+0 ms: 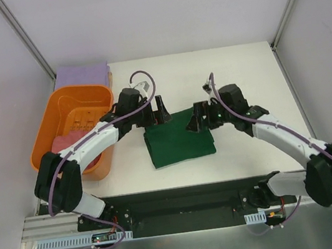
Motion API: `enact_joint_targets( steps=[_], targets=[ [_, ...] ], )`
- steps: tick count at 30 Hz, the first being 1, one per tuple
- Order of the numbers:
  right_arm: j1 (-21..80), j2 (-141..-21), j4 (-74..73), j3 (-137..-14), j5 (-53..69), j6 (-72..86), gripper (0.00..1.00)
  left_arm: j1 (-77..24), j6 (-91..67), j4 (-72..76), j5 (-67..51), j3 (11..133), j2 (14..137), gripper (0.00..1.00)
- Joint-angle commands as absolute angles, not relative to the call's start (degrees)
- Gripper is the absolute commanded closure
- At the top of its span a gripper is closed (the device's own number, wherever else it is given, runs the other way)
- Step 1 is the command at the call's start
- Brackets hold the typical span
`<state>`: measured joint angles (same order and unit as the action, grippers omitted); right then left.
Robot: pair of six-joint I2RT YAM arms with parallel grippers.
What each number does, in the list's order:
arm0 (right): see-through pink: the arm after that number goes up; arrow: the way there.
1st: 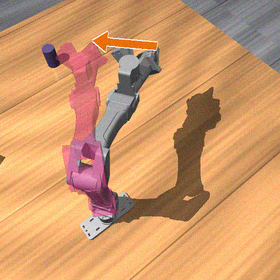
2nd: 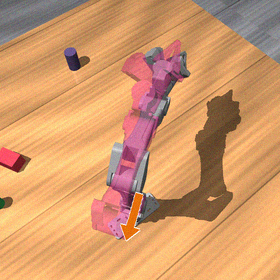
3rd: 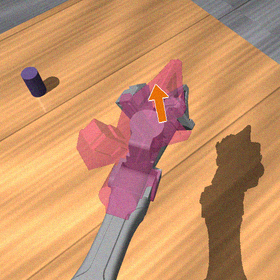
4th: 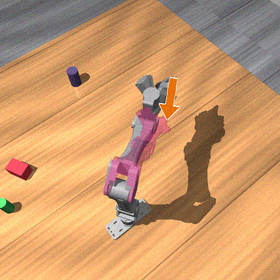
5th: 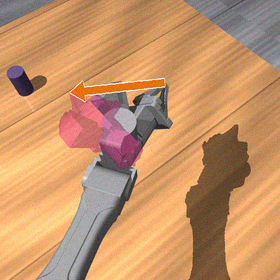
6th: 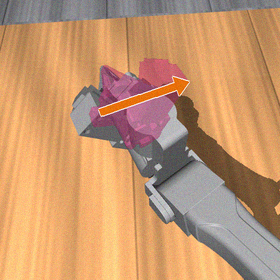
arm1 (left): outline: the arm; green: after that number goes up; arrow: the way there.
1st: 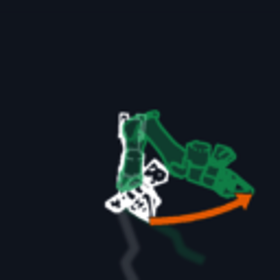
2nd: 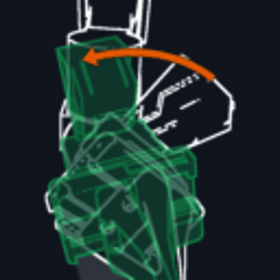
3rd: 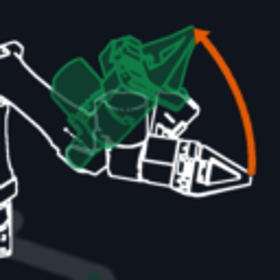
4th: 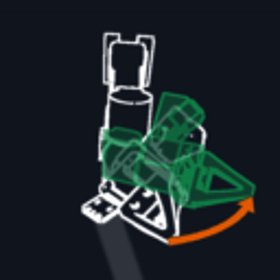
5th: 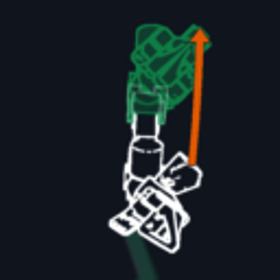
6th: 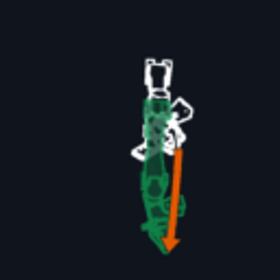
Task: Fold and stack the t-shirts
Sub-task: Smooth out wrinkles on the folded tshirt
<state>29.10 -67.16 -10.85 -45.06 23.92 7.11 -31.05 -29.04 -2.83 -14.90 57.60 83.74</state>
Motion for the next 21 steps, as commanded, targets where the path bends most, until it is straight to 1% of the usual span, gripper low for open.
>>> enact_joint_targets(
  steps=[1, 3, 6, 8, 11, 14, 17, 21],
  targets=[
    [25.0, -78.1, 1.4, -52.4, 24.0, 12.6, 0.04, -30.8, -29.9, -2.1, -10.7, 60.2, 89.5, 0.01],
    [23.2, -85.1, 5.8, -54.9, 26.5, 15.0, 0.04, -30.4, -30.5, -1.9, -7.9, 60.7, 92.3, 0.01],
    [21.6, -95.6, 9.7, -59.4, 27.9, 16.8, 0.04, -29.3, -30.9, -0.8, -7.1, 61.3, 96.3, 0.01],
    [20.9, -101.0, 11.0, -61.5, 28.5, 19.1, 0.04, -28.1, -31.3, -0.6, -8.9, 61.4, 98.8, 0.01],
    [20.4, -107.8, 10.7, -63.5, 25.9, 20.0, 0.04, -26.6, -32.3, -0.6, -8.4, 59.0, 100.2, 0.01],
    [19.3, -111.3, 9.8, -63.5, 24.7, 21.2, 0.04, -26.2, -32.7, -0.6, -7.2, 54.9, 99.2, 0.01],
    [19.8, -111.4, 8.4, -62.8, 24.1, 19.9, 0.04, -26.1, -32.4, -0.4, -7.8, 52.3, 97.5, 0.01],
    [19.8, -110.2, 8.1, -62.7, 24.5, 18.4, 0.04, -26.2, -31.1, 1.9, -10.6, 52.6, 94.8, 0.01]
  ],
)
